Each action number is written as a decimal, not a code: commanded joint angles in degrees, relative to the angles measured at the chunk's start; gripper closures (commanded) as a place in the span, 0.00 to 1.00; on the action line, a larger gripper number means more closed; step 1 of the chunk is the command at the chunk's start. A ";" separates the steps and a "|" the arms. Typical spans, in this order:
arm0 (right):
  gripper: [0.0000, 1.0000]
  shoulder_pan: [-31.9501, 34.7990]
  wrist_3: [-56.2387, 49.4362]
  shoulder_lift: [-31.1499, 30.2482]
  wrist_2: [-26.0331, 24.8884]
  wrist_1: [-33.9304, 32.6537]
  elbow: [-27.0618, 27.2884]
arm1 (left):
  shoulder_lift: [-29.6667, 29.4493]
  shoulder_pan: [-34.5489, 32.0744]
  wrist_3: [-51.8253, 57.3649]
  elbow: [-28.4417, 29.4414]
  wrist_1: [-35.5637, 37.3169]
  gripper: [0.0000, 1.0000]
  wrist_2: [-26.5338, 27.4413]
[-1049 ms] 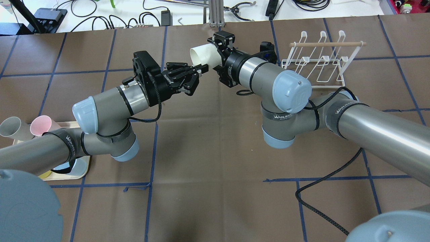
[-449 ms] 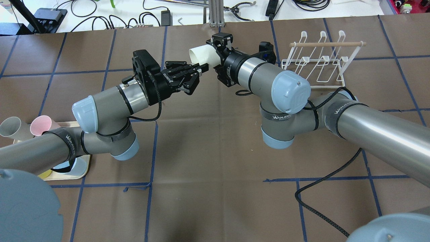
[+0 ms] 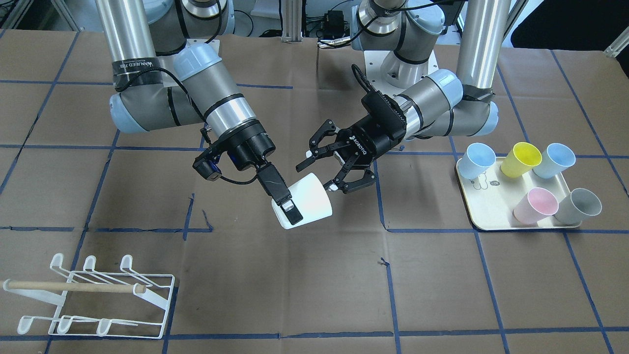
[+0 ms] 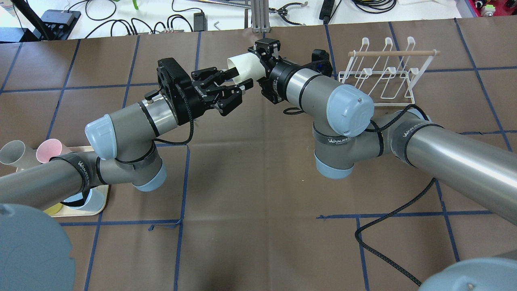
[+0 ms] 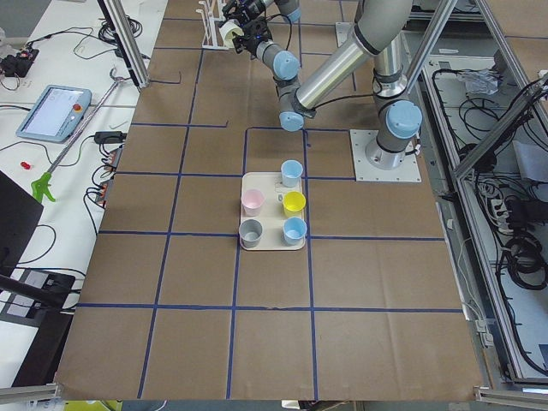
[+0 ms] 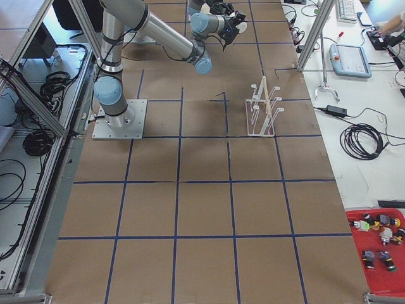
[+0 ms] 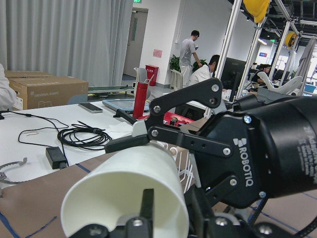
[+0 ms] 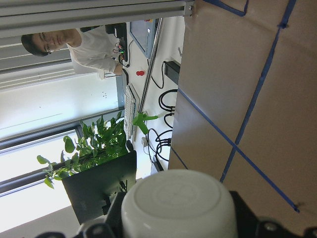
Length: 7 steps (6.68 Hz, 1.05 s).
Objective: Transfer IKEA cup to right arm and place on rack
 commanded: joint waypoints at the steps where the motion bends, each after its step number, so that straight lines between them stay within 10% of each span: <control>1: 0.58 0.00 0.25 -0.01 0.00 -0.09 0.07 | 0.14 2.24 -0.08 -0.58 0.27 0.17 -0.23; 5: 0.70 -4.81 -6.38 -0.18 -0.26 -0.53 -0.63 | 3.03 11.31 -0.35 1.34 -8.10 0.08 2.02; 7: 0.70 -8.42 -26.70 -0.19 -2.54 -0.18 -1.94 | 7.50 10.35 -0.44 9.74 -29.23 0.06 23.55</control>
